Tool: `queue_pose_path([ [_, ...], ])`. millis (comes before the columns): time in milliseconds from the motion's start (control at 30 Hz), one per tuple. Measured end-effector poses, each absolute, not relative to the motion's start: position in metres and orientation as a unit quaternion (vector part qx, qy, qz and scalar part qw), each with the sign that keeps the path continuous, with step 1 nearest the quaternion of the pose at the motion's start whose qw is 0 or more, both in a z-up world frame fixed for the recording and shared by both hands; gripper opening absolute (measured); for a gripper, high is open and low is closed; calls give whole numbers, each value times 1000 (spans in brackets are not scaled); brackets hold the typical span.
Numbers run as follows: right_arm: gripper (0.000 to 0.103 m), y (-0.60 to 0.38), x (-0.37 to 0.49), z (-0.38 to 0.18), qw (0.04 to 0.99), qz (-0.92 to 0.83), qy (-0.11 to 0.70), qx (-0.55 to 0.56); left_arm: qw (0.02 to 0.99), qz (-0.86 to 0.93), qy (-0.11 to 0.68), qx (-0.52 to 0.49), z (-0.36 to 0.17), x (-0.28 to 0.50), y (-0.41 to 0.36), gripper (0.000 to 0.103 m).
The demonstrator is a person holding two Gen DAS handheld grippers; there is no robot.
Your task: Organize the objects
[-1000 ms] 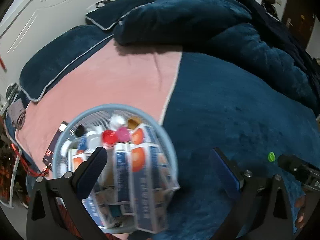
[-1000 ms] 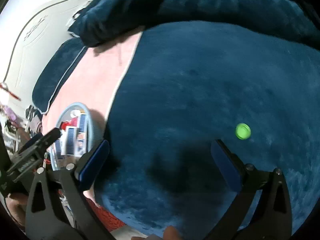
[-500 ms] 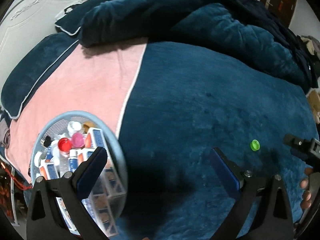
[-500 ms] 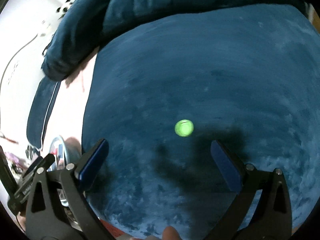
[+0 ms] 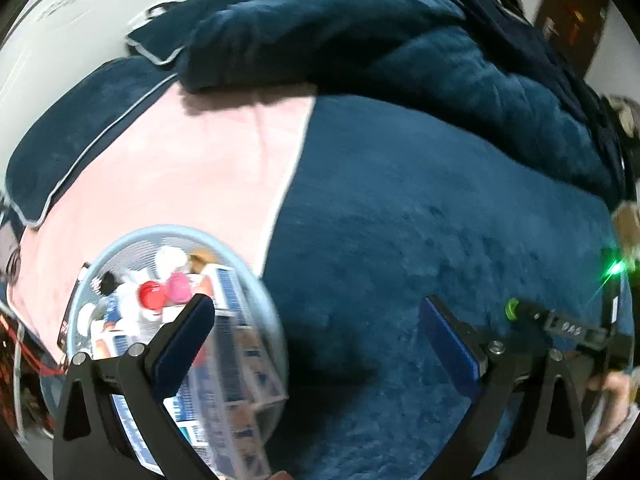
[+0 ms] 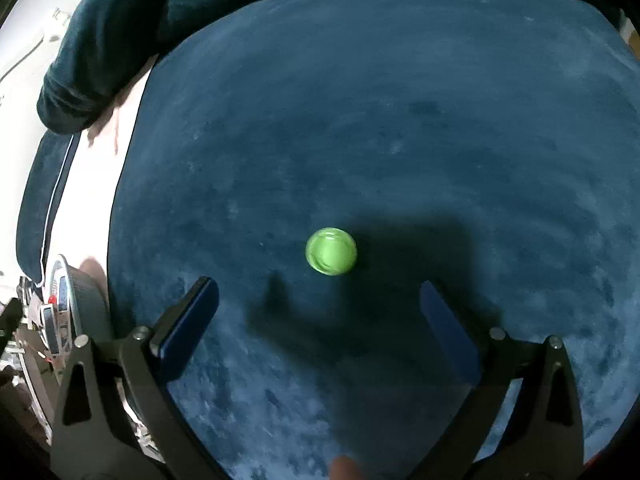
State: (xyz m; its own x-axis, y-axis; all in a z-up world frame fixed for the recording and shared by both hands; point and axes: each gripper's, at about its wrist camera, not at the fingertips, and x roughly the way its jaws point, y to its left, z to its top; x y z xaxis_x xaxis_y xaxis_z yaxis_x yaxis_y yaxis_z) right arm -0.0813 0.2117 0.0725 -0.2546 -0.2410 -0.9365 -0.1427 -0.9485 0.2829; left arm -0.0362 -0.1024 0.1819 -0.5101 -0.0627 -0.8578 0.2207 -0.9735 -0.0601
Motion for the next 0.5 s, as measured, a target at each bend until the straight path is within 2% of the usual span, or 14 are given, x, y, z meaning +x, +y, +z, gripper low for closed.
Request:
queue_pose_path([
  [333,100,204,-90,55,9,-764,-153,627,127,-865,88,478,184,-15,-141,102],
  [367,97,202,-91,51,7,-761,-149,631,123,-864,88,479,184,-16,-140,102],
  [400,77,202,-93,46,9,-756,-144,638,121,-864,89,480,183,-16,-139,102],
  [433,44,201,-94,42,12,-750,-138,646,116,-864,91,481,183,-16,-138,102],
  [467,30,200,-94,39,6,-748,-125,652,110,-864,93,482,183,-16,-137,102],
  [500,25,200,-93,40,5,-752,-120,648,107,-864,95,483,184,-16,-136,102],
])
